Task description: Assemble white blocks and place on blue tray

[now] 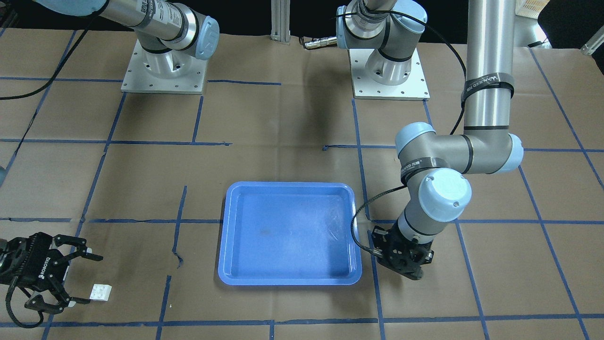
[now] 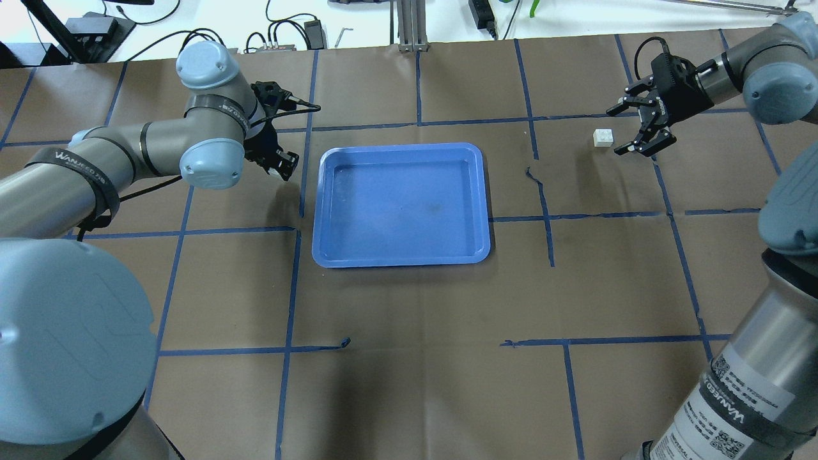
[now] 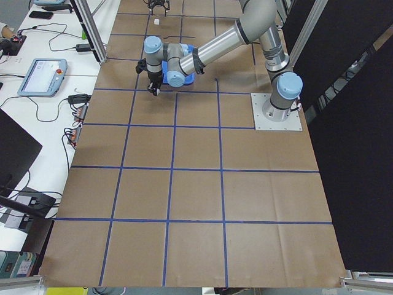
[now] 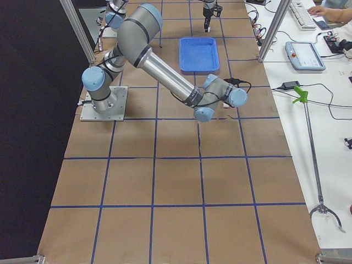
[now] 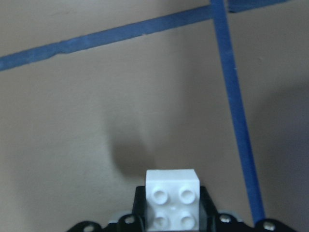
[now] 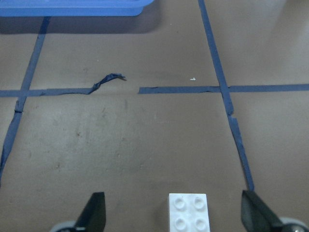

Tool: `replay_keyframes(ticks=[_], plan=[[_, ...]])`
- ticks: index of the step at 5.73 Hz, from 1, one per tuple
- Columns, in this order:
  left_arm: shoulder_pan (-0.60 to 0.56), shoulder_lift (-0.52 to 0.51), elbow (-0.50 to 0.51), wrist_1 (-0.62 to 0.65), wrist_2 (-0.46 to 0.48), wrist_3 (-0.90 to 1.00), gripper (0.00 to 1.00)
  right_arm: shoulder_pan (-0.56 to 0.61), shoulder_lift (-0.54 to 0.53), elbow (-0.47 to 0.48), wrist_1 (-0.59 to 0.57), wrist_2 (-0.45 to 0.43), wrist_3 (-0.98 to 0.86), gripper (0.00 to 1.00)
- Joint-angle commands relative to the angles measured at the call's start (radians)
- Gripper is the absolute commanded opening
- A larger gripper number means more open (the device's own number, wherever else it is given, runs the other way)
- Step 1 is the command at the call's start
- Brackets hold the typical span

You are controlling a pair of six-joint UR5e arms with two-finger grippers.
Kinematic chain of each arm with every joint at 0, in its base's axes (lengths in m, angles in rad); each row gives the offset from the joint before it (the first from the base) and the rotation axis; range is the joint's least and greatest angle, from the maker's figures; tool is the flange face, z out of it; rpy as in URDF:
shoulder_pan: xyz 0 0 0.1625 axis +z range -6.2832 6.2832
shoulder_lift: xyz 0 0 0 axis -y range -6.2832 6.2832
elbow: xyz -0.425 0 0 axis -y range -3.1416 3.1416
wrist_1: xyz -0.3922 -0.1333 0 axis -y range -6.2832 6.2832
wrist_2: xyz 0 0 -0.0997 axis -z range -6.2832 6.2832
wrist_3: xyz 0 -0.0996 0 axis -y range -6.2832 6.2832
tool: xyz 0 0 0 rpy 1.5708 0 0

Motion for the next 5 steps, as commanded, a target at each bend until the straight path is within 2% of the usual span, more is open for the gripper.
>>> replay_keyframes(ticks=[1, 3, 4, 5], plan=[[-0.116, 0.034, -0.007, 0.0, 0.002, 0.39, 0.17, 0.0, 0.023, -0.003, -0.005, -0.002, -0.03, 1.0], [-0.229, 0.037, -0.018, -0.015, 0.002, 0.516, 0.15, 0.0, 0.058, -0.039, -0.004, 0.0, -0.047, 0.99], [-0.275, 0.016, -0.018, -0.012, 0.0, 0.587, 0.14, 0.0, 0.058, -0.044, -0.002, 0.002, -0.047, 0.82], [-0.279, 0.012, -0.016, -0.009, -0.012, 0.621, 0.15, 0.0, 0.057, -0.043, -0.002, 0.0, -0.05, 0.57]])
